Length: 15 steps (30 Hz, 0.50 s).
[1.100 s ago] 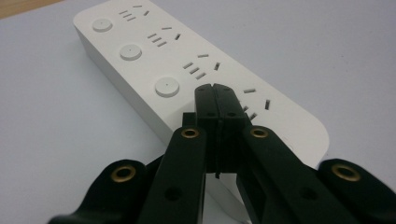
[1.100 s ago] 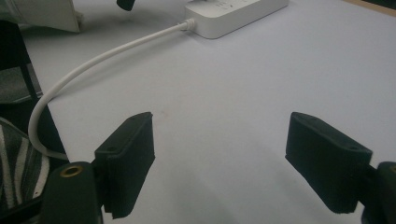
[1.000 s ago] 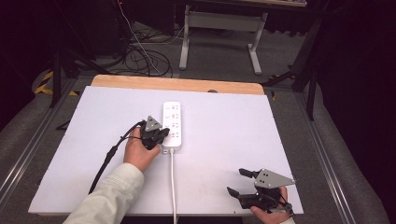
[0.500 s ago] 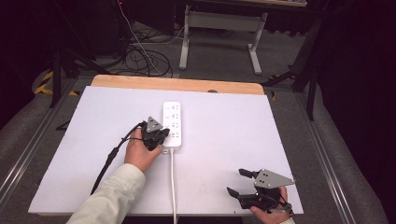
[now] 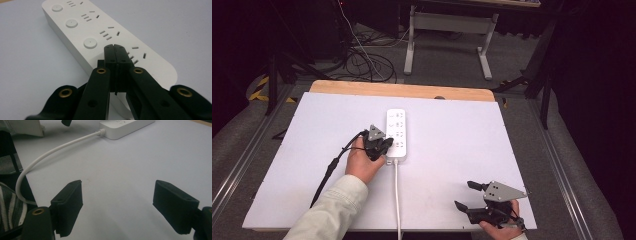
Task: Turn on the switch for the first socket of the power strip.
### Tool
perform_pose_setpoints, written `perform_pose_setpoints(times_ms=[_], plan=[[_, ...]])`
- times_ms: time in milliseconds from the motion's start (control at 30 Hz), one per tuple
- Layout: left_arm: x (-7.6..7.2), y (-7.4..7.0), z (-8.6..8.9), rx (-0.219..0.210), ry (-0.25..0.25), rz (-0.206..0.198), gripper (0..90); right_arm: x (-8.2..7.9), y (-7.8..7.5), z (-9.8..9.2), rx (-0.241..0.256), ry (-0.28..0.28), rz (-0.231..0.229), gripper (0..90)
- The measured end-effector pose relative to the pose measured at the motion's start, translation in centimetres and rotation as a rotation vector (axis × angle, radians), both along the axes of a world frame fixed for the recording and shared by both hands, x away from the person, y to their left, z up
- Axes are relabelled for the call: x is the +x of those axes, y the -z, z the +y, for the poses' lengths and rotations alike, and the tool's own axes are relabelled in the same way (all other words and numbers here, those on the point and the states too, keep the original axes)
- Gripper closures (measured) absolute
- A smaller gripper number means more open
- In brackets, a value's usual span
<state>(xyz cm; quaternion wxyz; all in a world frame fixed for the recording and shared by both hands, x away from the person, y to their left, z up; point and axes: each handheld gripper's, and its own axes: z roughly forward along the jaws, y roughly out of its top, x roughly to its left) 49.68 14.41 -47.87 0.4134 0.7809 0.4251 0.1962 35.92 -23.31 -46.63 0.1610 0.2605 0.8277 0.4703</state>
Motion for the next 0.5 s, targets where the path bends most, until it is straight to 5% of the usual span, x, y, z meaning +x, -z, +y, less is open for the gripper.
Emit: perform_pose_setpoints(times_ms=[500], plan=[[0.05,-0.24,-0.46,0.020,-0.014,0.025,90.0,-0.01,0.06,0.05,-0.001,0.001,0.005,24.0]])
